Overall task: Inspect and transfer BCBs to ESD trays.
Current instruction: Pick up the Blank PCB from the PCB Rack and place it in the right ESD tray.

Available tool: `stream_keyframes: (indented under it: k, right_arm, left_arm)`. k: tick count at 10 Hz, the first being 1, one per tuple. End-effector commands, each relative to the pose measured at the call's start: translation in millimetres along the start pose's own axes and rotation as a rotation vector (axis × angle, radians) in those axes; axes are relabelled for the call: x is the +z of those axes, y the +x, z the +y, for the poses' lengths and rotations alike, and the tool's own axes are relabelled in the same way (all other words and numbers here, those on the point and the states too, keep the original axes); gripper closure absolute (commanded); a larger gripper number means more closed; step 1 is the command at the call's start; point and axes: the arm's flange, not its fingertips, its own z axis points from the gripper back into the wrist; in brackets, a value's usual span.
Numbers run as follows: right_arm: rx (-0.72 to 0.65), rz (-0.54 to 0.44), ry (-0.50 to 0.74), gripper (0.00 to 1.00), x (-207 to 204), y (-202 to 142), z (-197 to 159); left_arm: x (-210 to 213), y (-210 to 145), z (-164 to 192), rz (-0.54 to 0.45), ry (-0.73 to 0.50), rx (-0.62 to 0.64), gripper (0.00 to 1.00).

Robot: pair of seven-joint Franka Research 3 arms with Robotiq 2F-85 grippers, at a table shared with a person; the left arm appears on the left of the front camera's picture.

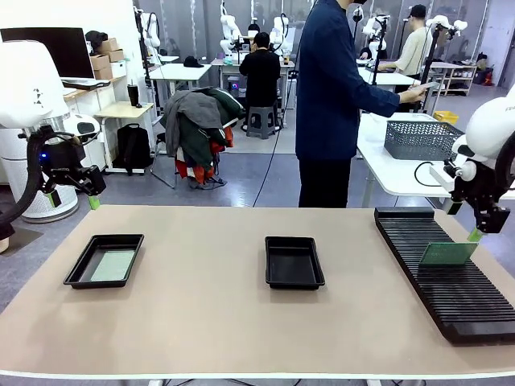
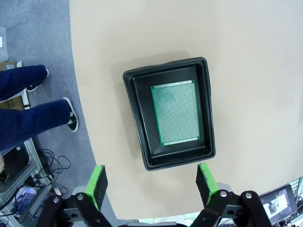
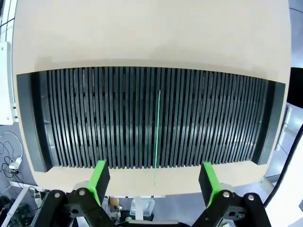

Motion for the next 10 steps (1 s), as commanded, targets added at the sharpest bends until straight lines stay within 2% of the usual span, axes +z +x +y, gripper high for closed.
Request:
stream_keyframes:
  k: [1,10]
  right_arm:
    - [0.009,-0.017,-0.013,0.00,-25.1,-0.1,-1.4]
    - [-0.054,-0.023,-0.024,0.00,-80.7,-12.9,-8.7]
  left_arm:
    - [-2.8,-1.1,0.9,-0.009,-0.009,-0.006,0.00]
    - [-2.8,-1.1,0.9,-0.009,-0.009,-0.006,0.00]
